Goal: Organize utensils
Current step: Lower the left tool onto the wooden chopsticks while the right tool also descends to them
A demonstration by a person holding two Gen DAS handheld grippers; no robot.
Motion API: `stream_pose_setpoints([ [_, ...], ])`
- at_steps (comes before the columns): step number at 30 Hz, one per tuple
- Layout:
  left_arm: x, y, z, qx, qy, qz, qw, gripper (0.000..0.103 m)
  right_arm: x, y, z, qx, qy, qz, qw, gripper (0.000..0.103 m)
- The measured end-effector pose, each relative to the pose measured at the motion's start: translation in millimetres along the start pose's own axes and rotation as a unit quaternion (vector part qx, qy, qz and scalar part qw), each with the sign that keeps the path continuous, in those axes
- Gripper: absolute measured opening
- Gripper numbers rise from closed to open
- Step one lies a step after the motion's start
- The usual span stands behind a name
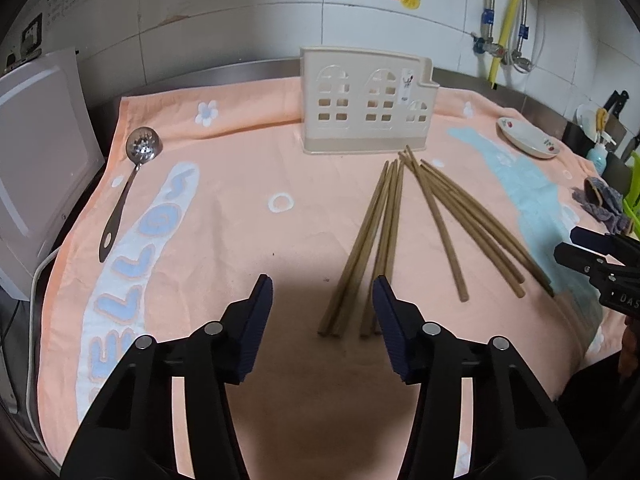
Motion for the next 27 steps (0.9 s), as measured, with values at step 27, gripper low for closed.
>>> stream_pose_setpoints([
  [27, 10, 26, 21, 0.037, 0.021, -0.006, 0.9991, 0.034, -2, 83, 53, -0.054, 0.035, -0.009, 0.998, 0.032],
])
Point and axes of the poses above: each gripper's, at about its wrist camera, not at the fingertips, and z roughly the way its jaws point, y to its left, x to its underside, the point moved 10 cm from there along z, roughly the way its jaws point, and after that the axes turned 15 degrees about -y, right-handed, at the moved point
